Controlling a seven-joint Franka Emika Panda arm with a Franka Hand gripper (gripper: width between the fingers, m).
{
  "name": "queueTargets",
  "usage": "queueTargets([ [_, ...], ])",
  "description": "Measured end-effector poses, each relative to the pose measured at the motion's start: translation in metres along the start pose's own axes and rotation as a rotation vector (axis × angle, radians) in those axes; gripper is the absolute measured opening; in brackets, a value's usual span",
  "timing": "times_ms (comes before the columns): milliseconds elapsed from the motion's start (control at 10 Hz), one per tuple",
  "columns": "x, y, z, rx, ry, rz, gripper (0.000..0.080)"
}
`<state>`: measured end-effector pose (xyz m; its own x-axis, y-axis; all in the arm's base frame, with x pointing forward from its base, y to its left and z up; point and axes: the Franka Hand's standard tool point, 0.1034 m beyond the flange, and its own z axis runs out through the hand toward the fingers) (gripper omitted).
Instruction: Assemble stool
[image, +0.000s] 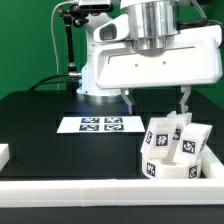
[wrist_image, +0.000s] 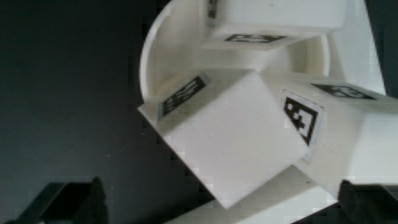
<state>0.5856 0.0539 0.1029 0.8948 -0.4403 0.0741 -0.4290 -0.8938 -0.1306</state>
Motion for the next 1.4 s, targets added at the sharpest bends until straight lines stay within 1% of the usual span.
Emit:
queueTargets([
  [300,0.0005,0.0013,0.0001,-0.002,0.001,-0.191,0.0649],
  [500,0.0009,0.0022,0.001,-0.026,0.016,-0.437,0.0649],
  [600,0.0,0.0007,0.001,-0.042,0.015,-0.575,0.0649],
  [700,-0.0011,-0.0011,0.001,-0.052,0.013,-0.666,0.0649],
  [800,-0.003,-0.0028,0.0015,-0.06,0.007,-0.773,0.0649],
  [900,-0.0042,-0.0041,0.0016,-0.065,0.003,-0.808,0.0649],
  [1300,-0.0008,0.002,0.0019,-0.089,-0.009,-1.071,0.0649],
  [1400,-0.0012,0.0032,0.0037,-0.104,-0.02,-1.198,0.0649],
])
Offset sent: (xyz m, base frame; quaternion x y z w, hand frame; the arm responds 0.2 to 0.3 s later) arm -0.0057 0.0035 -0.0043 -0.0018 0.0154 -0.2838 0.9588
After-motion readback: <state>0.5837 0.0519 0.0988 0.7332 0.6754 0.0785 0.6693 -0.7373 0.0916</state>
